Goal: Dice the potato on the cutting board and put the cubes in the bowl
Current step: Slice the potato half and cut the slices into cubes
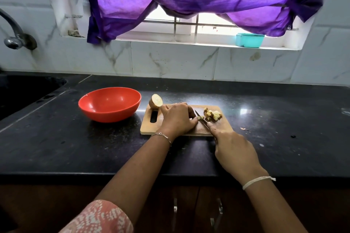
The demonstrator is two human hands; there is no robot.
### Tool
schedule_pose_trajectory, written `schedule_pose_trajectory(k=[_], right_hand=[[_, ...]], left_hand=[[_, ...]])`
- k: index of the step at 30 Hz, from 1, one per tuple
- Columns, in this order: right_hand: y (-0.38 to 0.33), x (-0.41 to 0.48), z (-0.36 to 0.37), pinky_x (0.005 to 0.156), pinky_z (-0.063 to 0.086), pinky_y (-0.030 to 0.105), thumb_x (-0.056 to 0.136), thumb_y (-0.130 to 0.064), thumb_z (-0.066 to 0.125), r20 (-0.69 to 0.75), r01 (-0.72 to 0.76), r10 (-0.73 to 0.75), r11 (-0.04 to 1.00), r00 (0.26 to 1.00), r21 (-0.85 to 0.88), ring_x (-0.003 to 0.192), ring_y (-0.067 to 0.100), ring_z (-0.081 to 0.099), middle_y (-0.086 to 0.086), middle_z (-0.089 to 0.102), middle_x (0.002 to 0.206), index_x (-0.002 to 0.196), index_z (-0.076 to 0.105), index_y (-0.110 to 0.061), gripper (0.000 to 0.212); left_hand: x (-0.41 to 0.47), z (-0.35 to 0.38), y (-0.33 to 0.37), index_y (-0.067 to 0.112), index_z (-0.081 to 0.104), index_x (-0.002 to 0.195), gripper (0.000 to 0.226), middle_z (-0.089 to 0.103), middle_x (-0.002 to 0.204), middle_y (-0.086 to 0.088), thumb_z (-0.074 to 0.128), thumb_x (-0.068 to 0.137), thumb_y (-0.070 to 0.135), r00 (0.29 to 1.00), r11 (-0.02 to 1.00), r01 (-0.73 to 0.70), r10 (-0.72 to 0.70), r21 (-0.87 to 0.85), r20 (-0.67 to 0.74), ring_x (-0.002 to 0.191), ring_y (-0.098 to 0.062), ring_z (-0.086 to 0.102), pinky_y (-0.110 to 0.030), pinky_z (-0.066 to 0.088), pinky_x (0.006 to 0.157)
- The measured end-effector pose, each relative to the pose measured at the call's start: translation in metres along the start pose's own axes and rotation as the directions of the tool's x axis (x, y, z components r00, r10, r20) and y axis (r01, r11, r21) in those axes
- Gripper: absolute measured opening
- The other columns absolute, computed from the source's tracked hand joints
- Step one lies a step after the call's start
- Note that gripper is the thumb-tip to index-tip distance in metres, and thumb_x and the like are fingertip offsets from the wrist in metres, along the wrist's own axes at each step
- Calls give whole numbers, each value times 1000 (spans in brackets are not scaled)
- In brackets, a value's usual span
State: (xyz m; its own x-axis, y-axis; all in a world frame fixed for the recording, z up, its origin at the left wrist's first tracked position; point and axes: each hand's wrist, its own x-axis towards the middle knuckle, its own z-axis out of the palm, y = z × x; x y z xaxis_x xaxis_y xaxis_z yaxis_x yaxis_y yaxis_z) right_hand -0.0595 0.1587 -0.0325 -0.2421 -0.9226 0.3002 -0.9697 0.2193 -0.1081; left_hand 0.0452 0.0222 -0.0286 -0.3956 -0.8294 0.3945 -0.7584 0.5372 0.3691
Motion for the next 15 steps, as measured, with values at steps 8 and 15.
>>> schedule_pose_trajectory(k=[8, 15], right_hand=[[-9, -8, 2, 80, 50, 35, 99, -16, 37, -48, -1, -1, 999, 999, -39, 104, 24, 62, 5, 63, 118, 151, 23, -36, 57], [-1, -14, -8, 81, 50, 38, 97, -16, 39, -64, -51, 54, 998, 996, 47, 100, 27, 62, 8, 63, 113, 149, 25, -42, 59]], left_hand=[[-2, 1, 0, 29, 72, 91, 21, 66, 106, 8, 61, 85, 46, 999, 999, 38, -38, -6, -9, 110, -13, 53, -45, 21, 100], [-1, 2, -1, 31, 69, 85, 16, 65, 104, 9, 62, 84, 45, 998, 998, 54, -55, -23, -16, 107, -13, 54, -45, 21, 98]])
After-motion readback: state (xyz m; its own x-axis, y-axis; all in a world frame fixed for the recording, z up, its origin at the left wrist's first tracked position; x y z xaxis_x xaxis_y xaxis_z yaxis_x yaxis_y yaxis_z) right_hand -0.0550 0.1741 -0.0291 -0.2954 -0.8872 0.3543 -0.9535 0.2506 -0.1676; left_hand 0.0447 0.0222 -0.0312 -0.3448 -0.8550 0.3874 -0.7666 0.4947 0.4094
